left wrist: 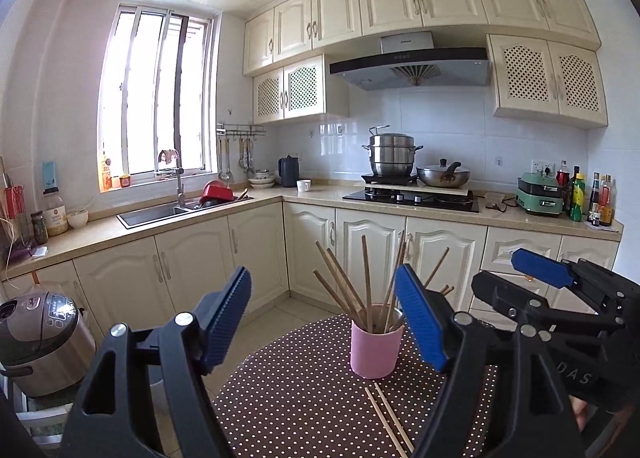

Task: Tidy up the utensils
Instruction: 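Move both open tools back down to the last two chopsticks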

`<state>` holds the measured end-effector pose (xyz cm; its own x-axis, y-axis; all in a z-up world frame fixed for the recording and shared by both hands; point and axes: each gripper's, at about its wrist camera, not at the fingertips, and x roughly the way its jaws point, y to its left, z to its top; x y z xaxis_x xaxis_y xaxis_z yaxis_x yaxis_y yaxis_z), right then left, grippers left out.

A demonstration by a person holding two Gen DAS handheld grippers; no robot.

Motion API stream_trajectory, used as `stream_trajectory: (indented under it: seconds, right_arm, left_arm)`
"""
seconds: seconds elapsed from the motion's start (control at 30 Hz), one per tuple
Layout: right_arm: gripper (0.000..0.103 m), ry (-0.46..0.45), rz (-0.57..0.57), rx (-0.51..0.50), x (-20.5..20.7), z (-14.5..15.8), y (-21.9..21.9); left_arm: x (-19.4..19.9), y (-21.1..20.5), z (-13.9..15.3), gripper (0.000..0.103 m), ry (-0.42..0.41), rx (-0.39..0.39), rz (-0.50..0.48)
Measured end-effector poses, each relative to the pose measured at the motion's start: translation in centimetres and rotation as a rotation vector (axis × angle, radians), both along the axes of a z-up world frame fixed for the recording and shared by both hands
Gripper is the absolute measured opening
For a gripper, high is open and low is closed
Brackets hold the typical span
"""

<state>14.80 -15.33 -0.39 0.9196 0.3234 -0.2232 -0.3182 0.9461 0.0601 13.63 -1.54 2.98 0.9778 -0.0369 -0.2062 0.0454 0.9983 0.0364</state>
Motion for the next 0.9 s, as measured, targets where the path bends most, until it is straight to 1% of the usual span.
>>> stream_trajectory:
  seconds: [0.1, 0.17, 0.27, 0.37, 0.43, 0.57, 0.67, 0.8, 0.9]
  right_arm:
    - [0.062, -0.001, -0.005, -0.003, -0.5, -0.6, -0.3]
    - [0.062, 0.0, -0.012, -0.011, -0.7, -1.1, -0.4]
    - [0.062, 0.015, -0.016, -0.02, -0.8, -2.1, -0.5]
    - [0.063, 0.045, -0.016, -0.026, -0.6, -3.4, -0.7]
    - [0.063, 0.074, -0.017, -0.022, -0.3, -4.6, -0.7]
    - [0.063, 0.132, -0.023, -0.027, 0.5, -7.0, -0.9]
    - [0.063, 0.185, -0.035, -0.042, 1.4, -9.1, -1.0]
    - [0.063, 0.272, -0.056, -0.031, 2.9, -11.9, -1.7]
    - [0.063, 0.34, -0.07, -0.025, 4.0, -14.1, -2.3]
  left_arm:
    - [-0.8, -0.5, -0.6, 0.074, -0.022, 0.003, -0.007]
    - [-1.1, -0.9, -1.3, 0.074, -0.019, 0.01, -0.016]
    - [-0.7, -1.3, -2.4, 0.075, 0.013, 0.023, -0.023]
    - [0.1, -1.7, -4.0, 0.075, 0.069, 0.028, -0.036]
    - [1.0, -2.0, -5.5, 0.075, 0.13, 0.033, -0.044]
    - [3.2, -2.4, -8.5, 0.075, 0.259, 0.071, -0.038]
    - [5.1, -2.7, -11.0, 0.075, 0.381, 0.077, -0.05]
    - [7.9, -2.3, -14.6, 0.075, 0.536, 0.037, -0.051]
    - [9.5, -2.3, -17.1, 0.075, 0.626, 0.008, -0.052]
